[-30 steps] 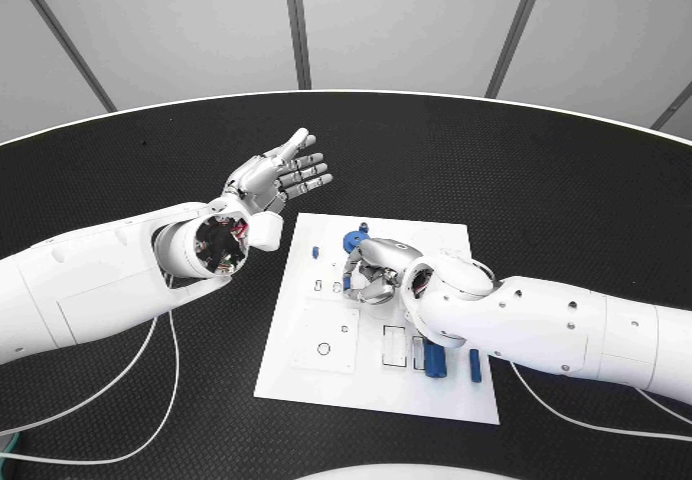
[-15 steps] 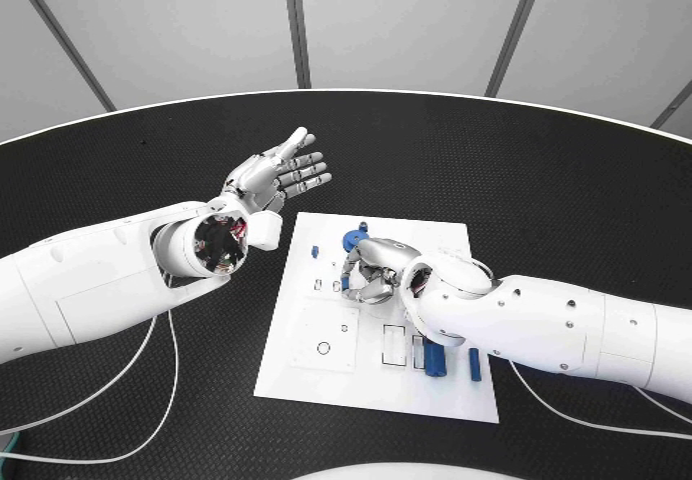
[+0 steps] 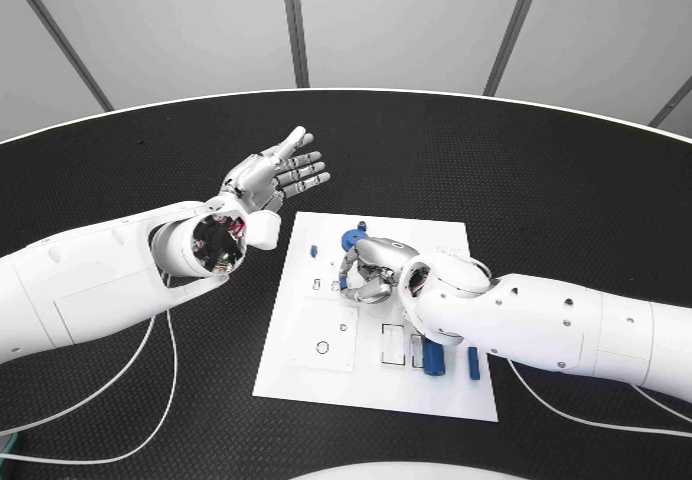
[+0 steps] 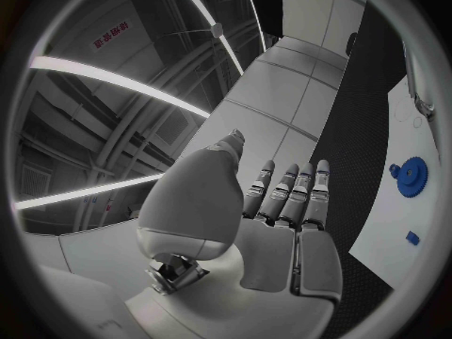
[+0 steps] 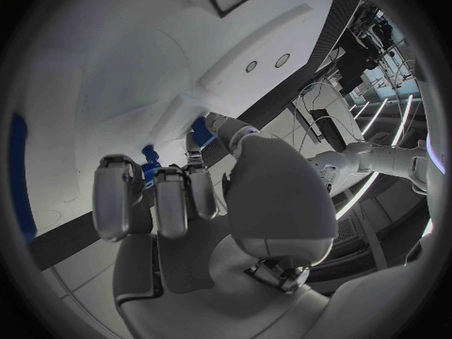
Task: Assemble the parts on the task board
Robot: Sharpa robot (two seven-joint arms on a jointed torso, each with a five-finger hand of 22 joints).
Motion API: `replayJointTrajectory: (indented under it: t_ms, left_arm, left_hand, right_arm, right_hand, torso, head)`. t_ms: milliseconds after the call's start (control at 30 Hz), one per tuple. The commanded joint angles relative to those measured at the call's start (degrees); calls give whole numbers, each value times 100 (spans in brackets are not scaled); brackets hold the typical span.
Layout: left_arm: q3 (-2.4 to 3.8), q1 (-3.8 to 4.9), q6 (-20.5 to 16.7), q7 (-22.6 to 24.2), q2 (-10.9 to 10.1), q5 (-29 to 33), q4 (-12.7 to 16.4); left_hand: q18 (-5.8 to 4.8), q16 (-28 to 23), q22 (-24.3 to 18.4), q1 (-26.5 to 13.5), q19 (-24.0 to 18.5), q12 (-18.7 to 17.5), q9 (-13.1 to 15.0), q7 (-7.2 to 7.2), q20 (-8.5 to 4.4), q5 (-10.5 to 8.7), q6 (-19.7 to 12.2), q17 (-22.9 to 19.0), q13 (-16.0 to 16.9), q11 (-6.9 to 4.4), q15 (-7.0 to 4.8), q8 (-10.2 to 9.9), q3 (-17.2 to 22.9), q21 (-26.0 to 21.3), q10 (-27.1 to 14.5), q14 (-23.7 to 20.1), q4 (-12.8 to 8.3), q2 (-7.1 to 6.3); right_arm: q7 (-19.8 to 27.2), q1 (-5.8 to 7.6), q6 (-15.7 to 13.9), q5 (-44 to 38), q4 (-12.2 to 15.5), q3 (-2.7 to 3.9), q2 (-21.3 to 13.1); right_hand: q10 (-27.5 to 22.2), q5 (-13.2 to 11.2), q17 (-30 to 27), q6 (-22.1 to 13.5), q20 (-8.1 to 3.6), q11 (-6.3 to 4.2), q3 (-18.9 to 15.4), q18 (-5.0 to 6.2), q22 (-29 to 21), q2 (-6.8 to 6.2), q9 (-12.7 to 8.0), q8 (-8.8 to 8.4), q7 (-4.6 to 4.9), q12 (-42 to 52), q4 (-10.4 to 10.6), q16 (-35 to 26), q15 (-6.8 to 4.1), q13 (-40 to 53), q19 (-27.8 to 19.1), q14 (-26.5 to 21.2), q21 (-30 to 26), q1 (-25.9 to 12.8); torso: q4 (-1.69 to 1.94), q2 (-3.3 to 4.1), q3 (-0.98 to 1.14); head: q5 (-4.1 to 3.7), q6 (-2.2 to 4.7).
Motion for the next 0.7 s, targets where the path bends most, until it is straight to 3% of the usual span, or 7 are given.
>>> replayJointTrajectory:
  t_ms: [33, 400, 700]
  left_arm:
    - [0, 0, 1, -1, 0, 0, -1]
    - [0, 0, 3, -4, -2, 0, -3]
    - [0, 0, 7, -14, -3, 0, -3]
  left_hand:
    - [-13, -24, -7, 5, -55, -1, 3, 768, -4, 31, 11, -9, 1, -5, 4, 9, 44, -28, -1, -51, 3, 46]
    - [-13, -24, -7, 5, -55, -1, 3, 768, -4, 31, 11, -9, 1, -5, 4, 9, 44, -28, -1, -51, 3, 46]
    - [-13, -24, -7, 5, -55, -1, 3, 768, -4, 31, 11, -9, 1, -5, 4, 9, 44, -28, -1, -51, 3, 46]
  right_arm:
    - [1, 0, 1, 0, -2, 0, 2]
    - [3, 0, 22, 0, -16, 0, 8]
    - [15, 0, 34, 0, -20, 0, 12]
  right_hand:
    - [85, -39, 1240, -59, 45, 48, -45, -22, 572, -50, -6, -33, 5, -33, -10, -14, 50, 886, -24, 545, -41, -36]
    - [18, -58, 1192, -151, 74, 81, -81, -6, 520, -112, -29, -84, 40, -101, -10, -30, 80, 819, -60, 533, -104, -75]
    - [-70, -248, 1165, -274, 115, 119, -201, 7, 481, -204, -56, -143, 75, -182, 12, -41, 117, 736, -87, 526, -161, -141]
  torso:
    - [0, 2, -1]
    - [3, 2, -4]
    - [3, 3, -4]
  head:
    - [-3, 0]
    - [-8, -13]
    - [-10, -21]
